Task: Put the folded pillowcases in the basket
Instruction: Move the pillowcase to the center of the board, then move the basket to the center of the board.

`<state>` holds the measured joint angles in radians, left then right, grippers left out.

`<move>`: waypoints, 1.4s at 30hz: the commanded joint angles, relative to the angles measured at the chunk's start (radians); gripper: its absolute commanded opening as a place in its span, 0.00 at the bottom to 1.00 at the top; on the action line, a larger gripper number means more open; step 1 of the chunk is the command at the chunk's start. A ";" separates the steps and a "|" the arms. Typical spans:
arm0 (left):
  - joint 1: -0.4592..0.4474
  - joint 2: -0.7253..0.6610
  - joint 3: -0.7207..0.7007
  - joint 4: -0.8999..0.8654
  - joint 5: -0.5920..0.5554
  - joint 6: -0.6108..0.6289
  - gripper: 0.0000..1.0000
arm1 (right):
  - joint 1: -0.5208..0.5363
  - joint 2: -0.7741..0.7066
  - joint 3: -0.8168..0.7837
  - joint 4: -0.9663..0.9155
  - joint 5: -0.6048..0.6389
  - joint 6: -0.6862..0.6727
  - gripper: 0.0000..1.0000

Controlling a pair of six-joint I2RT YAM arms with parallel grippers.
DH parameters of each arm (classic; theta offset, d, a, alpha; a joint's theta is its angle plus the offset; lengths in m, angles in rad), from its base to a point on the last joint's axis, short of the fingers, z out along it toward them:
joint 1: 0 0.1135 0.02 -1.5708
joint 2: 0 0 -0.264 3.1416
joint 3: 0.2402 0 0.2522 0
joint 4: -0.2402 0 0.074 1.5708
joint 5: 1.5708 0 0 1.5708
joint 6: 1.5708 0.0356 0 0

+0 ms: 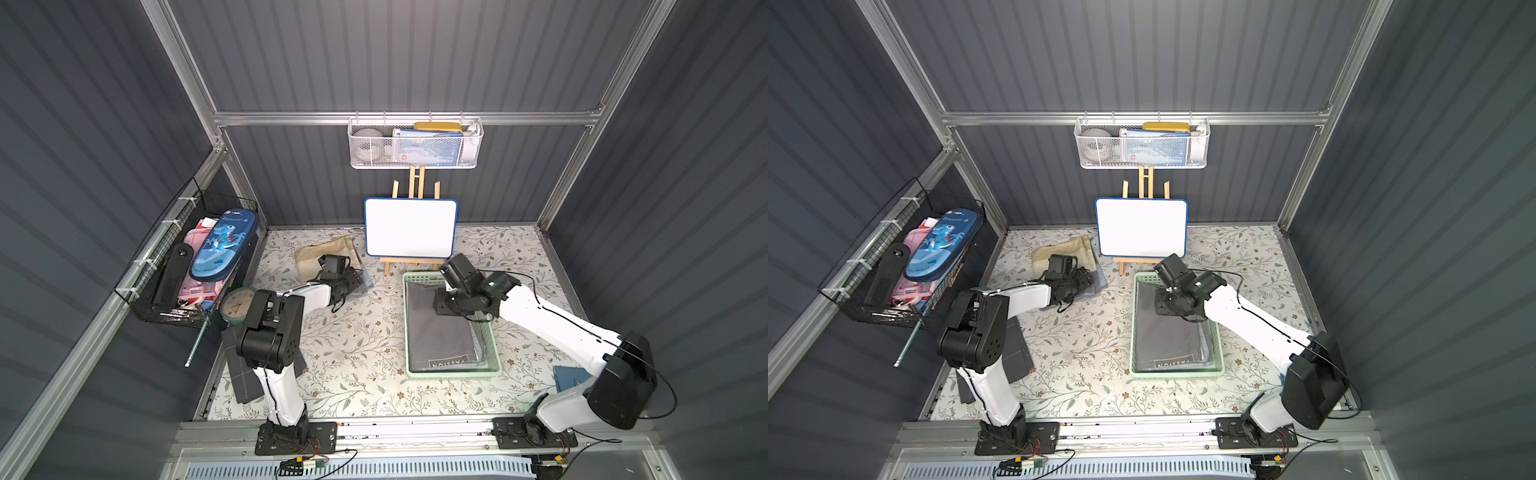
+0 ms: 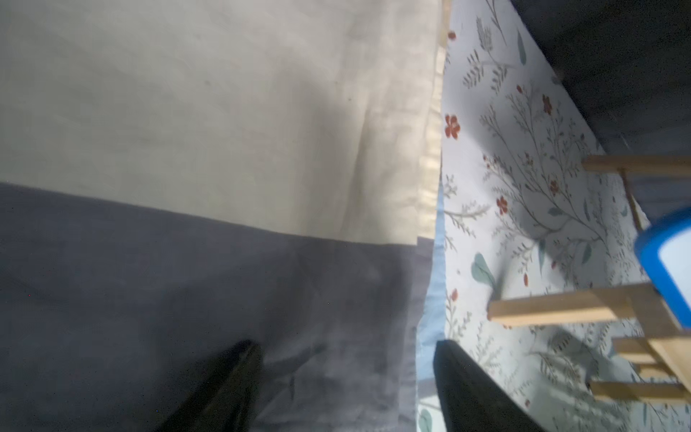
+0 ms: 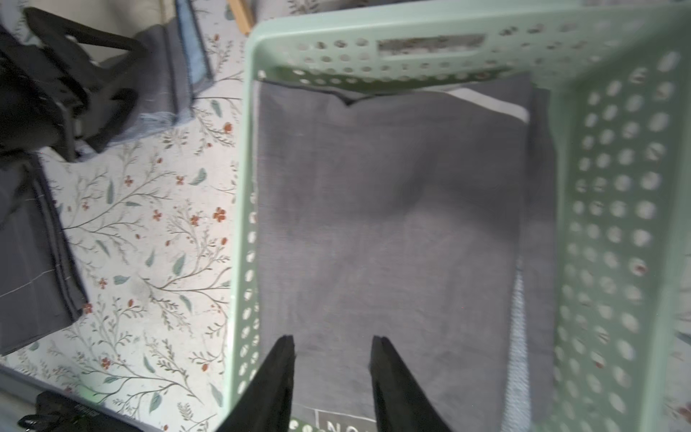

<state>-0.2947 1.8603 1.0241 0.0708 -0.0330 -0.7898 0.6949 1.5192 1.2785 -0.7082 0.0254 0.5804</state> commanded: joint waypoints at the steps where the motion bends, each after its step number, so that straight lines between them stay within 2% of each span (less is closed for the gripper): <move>1: -0.087 -0.013 -0.090 -0.150 0.085 -0.129 0.78 | 0.040 0.090 0.070 0.055 -0.073 0.037 0.39; 11: -0.212 -0.297 -0.361 -0.118 0.123 -0.391 0.78 | 0.077 0.339 0.206 0.150 -0.187 0.118 0.37; 17: -0.321 -0.403 -0.357 -0.191 0.088 -0.482 0.78 | 0.085 0.468 0.261 0.124 -0.216 0.136 0.35; 23: -0.388 -0.413 -0.327 -0.243 0.051 -0.523 0.78 | 0.084 0.470 0.217 0.048 -0.175 0.123 0.34; 29: -0.388 -0.441 -0.294 -0.273 0.016 -0.535 0.83 | 0.038 0.400 0.098 0.009 -0.094 0.100 0.34; 33: -0.388 -0.440 -0.237 -0.302 -0.022 -0.512 0.87 | -0.015 0.380 0.072 -0.022 -0.124 0.043 0.34; 36: -0.371 -0.451 -0.149 -0.383 -0.105 -0.477 0.90 | -0.013 0.362 0.072 -0.026 -0.140 -0.002 0.39; 39: -0.262 -0.480 -0.092 -0.413 -0.139 -0.374 0.92 | 0.011 0.344 0.078 -0.022 -0.150 -0.019 0.47; 41: -0.161 -0.485 -0.070 -0.408 -0.149 -0.289 0.94 | 0.037 0.341 0.092 -0.040 -0.127 -0.001 0.61; 42: -0.129 -0.476 -0.054 -0.413 -0.164 -0.263 0.94 | 0.050 0.342 0.093 -0.035 -0.136 0.005 0.62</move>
<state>-0.5045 1.3991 0.9390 -0.2749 -0.1257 -1.1851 0.7109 1.8671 1.3754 -0.6785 -0.1307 0.5983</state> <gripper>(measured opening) 0.938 0.607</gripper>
